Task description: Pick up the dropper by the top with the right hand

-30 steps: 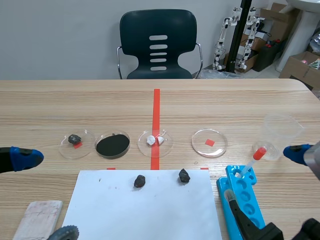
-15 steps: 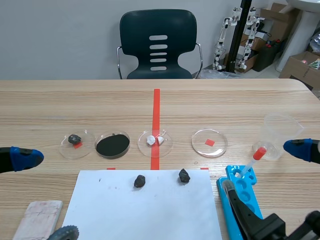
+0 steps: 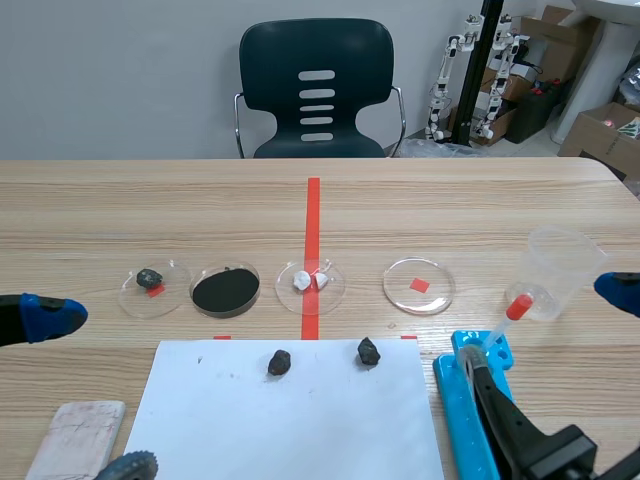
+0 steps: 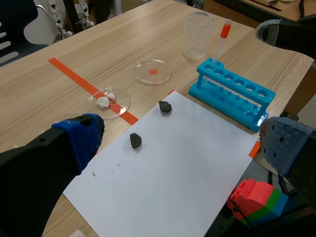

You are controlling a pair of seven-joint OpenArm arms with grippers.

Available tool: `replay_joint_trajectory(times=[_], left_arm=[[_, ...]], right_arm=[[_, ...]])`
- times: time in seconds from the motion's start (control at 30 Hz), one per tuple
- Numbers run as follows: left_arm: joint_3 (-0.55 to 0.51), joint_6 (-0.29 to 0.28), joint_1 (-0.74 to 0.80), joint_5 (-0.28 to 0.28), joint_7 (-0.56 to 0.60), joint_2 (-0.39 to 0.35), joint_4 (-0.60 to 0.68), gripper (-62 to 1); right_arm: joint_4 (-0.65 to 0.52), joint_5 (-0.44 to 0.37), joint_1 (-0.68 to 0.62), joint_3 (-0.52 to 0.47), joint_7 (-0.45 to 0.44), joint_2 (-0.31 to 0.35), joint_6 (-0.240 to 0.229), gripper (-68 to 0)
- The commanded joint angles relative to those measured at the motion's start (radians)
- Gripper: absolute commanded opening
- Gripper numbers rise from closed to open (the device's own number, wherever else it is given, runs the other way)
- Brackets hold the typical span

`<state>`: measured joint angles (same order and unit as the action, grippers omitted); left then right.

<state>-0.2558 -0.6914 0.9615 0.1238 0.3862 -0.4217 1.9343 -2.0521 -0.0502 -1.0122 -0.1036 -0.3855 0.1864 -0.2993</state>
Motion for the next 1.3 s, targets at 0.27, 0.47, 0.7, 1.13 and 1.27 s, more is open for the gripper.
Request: replay_joint_trajectory(times=[0.27,0.47,0.7,1.13,1.27], left_arm=[[0.007,-0.004,0.005,0.013,0.016,-0.003,0.016,1.4],[0.007,-0.004,0.005,0.013,0.016,-0.003,0.016,1.4],[0.007,-0.004,0.005,0.013,0.016,-0.003,0.016,1.4],[0.007,-0.004,0.005,0.013,0.016,-0.003,0.016,1.4],[0.007,-0.004,0.005,0.013,0.016,-0.003,0.016,1.4]], right_arm=[[0.145,-0.003,-0.024,-0.01,-0.155,0.007,0.079,0.4],[0.229,0.02,-0.01,-0.01,-0.231,0.008,0.084,0.4],[0.318,0.019,0.081,-0.01,-0.235,0.008,0.098,0.4],[0.444,0.019,0.257,-0.009,-0.235,0.008,0.097,0.4],[0.444,0.019,0.287,-0.008,-0.229,0.011,0.082,0.4]])
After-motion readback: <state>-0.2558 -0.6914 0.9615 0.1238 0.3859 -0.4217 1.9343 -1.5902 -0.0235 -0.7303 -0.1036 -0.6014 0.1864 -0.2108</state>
